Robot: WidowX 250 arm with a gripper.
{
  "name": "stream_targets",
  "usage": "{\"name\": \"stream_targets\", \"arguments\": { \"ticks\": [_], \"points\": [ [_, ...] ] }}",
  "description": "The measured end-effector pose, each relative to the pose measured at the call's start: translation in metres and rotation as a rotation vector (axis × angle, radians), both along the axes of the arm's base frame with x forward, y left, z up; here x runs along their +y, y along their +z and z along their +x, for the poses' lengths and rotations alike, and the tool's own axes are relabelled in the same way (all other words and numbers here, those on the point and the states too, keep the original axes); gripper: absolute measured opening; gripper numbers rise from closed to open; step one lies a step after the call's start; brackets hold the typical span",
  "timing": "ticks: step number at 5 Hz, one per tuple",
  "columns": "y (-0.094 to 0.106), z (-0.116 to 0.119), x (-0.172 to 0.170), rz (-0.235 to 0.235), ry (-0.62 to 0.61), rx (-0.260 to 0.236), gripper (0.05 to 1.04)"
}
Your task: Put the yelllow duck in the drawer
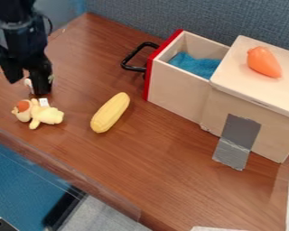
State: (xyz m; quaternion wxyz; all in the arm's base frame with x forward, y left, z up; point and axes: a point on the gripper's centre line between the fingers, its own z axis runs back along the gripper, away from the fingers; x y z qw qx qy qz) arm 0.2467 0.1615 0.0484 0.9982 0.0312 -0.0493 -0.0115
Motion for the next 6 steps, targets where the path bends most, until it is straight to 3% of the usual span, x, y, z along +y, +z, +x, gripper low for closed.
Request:
{"name": "stream_targets", "arguments": {
  "ticks": [1, 2, 3, 4, 5, 6],
  "points": [
    [-0.012, -0.004, -0.011, 0.012, -0.072, 0.018, 1.000],
    [-0.043, 0.002, -0.020, 0.071, -0.127, 0.106, 1.000],
    [-0.047, 0.007, -0.016, 0.149, -0.137, 0.141, 0.950],
    [-0.048, 0.003, -0.014, 0.157, -0.110, 0.169, 0.678],
    [-0.036, -0.006, -0.014, 0.111, -0.068, 0.184, 0.382],
    [-0.002, 0.005, -0.020, 0.063, -0.011, 0.128, 0.167]
  ]
}}
